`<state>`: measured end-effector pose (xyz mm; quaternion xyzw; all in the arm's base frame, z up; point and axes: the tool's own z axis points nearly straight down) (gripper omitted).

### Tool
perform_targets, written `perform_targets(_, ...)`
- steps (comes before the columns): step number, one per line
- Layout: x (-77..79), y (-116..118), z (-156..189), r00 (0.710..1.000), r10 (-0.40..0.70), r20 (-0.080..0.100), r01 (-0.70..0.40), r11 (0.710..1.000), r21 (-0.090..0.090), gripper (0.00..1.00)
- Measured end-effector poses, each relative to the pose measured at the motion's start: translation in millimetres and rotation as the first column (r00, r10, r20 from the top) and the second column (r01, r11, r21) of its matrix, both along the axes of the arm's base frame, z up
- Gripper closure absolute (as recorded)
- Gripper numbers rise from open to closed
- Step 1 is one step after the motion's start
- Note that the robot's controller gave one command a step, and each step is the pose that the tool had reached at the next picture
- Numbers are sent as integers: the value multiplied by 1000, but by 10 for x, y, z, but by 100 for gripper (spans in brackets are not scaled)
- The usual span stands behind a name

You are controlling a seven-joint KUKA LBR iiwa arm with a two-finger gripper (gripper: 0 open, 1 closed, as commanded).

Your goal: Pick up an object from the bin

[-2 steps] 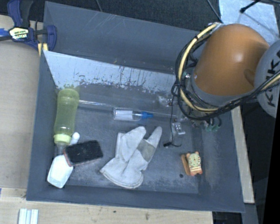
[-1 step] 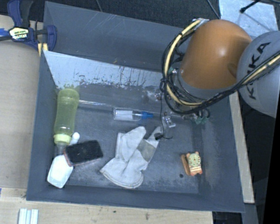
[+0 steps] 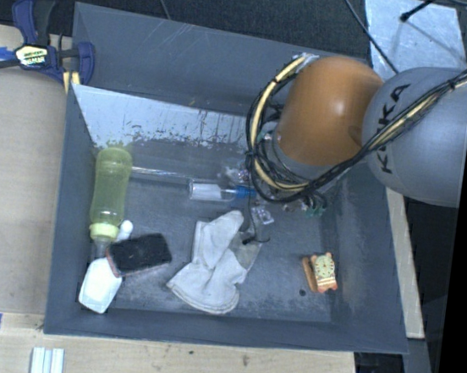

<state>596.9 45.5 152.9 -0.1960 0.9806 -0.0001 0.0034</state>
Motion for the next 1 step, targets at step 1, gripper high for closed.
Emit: perform_targets(1,-100,102,-343,1000,11,-5,-11,1000,0,0)
